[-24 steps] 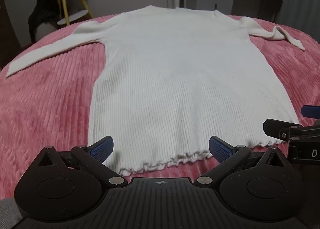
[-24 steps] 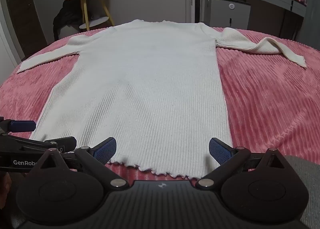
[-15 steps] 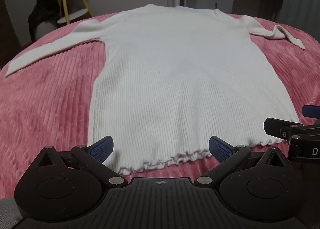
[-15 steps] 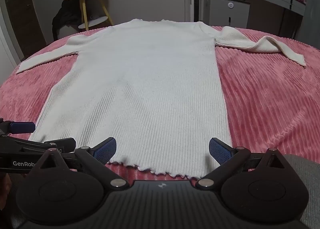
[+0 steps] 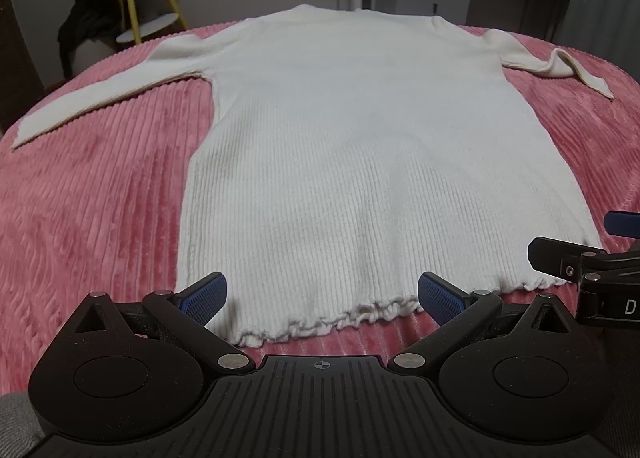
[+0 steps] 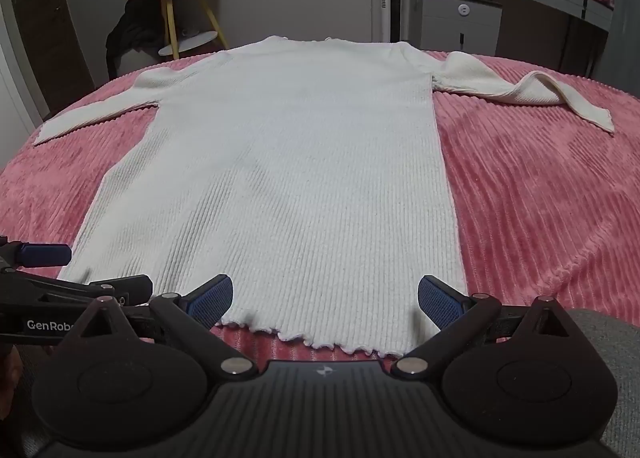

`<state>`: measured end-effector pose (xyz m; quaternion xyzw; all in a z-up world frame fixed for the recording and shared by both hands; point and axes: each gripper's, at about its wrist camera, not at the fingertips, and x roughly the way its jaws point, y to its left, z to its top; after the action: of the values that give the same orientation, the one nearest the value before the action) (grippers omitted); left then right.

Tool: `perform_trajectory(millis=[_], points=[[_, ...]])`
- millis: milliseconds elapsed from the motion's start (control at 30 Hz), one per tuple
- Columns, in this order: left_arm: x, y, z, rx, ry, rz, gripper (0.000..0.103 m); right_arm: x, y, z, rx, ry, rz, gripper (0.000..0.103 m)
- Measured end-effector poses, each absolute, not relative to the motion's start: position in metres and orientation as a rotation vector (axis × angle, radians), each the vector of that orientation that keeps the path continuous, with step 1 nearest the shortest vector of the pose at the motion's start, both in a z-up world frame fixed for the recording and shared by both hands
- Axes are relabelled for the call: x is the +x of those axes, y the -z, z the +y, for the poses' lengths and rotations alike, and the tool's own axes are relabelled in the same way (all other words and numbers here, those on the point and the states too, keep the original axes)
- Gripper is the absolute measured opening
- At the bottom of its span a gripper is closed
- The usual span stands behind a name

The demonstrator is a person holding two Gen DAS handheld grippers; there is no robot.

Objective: Fold small clothes

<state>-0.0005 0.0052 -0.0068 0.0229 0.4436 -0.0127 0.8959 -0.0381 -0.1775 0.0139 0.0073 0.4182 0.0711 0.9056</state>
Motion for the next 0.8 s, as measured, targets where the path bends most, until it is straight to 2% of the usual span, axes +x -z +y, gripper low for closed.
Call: perform_trajectory(millis=[800], points=[[-0.0008, 0.0072, 0.0055, 0.046, 0.026, 0.925, 0.103, -0.0378, -0.0132, -0.178, 0.017, -0.148, 0.866, 0.099]])
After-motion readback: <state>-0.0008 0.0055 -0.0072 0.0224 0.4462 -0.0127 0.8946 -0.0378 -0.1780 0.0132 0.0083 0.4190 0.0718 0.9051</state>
